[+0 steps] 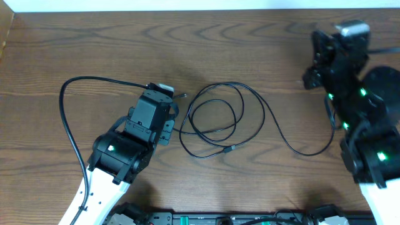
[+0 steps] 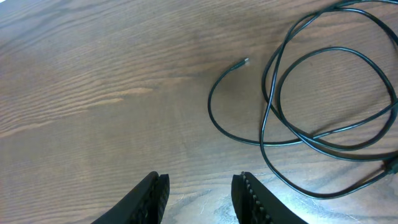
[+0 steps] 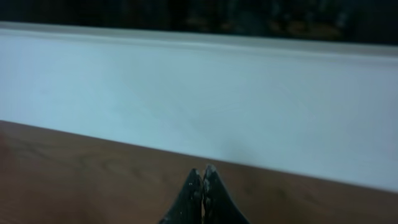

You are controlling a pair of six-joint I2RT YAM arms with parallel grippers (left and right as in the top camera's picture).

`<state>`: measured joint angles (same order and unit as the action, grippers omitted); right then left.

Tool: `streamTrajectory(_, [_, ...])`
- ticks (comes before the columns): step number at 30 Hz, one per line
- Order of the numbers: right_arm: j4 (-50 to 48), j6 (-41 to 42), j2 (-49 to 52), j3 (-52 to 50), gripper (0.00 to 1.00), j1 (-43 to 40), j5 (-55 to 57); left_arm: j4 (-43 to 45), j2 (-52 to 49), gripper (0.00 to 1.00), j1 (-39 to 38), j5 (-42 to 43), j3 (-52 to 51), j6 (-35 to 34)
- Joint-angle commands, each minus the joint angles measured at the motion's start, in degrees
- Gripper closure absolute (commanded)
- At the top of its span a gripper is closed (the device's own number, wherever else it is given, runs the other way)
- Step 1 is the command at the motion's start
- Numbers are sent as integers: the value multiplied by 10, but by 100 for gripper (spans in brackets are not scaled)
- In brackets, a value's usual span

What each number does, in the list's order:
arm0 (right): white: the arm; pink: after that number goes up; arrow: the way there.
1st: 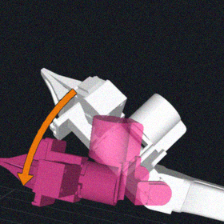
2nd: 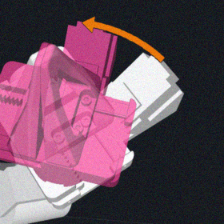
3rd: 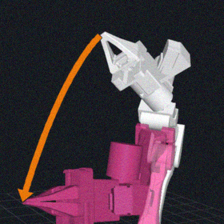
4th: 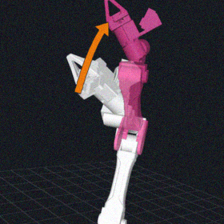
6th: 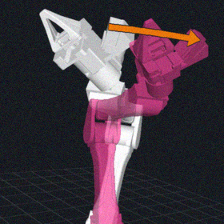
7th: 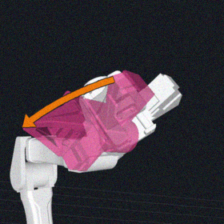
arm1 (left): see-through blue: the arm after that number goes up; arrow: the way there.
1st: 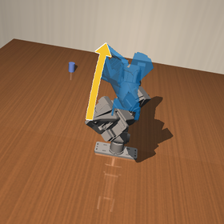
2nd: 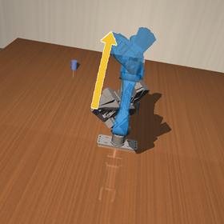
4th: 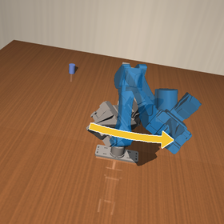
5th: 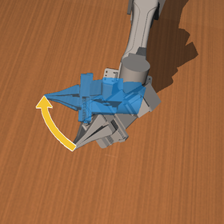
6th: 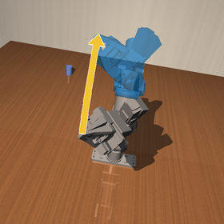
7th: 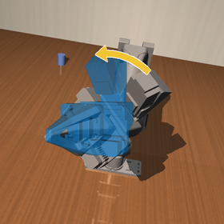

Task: Untangle cables

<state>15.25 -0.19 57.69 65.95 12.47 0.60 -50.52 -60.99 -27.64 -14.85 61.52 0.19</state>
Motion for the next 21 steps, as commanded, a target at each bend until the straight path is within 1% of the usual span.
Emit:
streamTrajectory(1, [75, 10, 20, -12, 80, -6, 50, 0, -1, 61, 2, 5, 1, -3])
streamTrajectory(2, [108, 10, 28, -12, 76, -6, 50, 0, -1, 61, 2, 5, 1, -3])
streamTrajectory(3, [151, 10, 40, -12, 76, -6, 48, 0, -1, 61, 2, 5, 1, -3])
streamTrajectory(7, [276, 7, 97, -13, 70, -6, 43, 0, -1, 61, 2, 5, 1, -3])
streamTrajectory(8, [294, 6, 113, -13, 69, -6, 43, 0, -1, 61, 2, 5, 1, -3])
streamTrajectory(9, [309, -2, 131, -13, 64, -6, 37, 0, -1, 61, 2, 5, 1, -3])
streamTrajectory(10, [316, -22, 155, -15, 63, -6, 24, 0, -1, 61, 2, 5, 1, -3])
streamTrajectory(11, [321, -41, 174, -16, 56, -6, 9, 0, -1, 61, 2, 5, 1, -3])
streamTrajectory(14, [323, -120, 250, -17, 19, -6, -58, 0, -1, 61, 2, 5, 1, -3])
streamTrajectory(15, [320, -140, 273, -17, 12, -6, -70, 0, -1, 61, 2, 5, 1, -3])
streamTrajectory(17, [311, -154, 313, -17, 9, -5, -74, 0, -1, 61, 2, 5, 1, -3])
streamTrajectory(18, [305, -158, 332, -17, 5, -5, -75, 0, -1, 61, 2, 5, 1, -3])
streamTrajectory(19, [293, -164, 361, -17, 4, -4, -82, 0, -1, 61, 2, 5, 1, -3])
streamTrajectory(21, [276, -166, 398, -17, 11, -4, -85, 0, -1, 61, 2, 5, 1, -3])
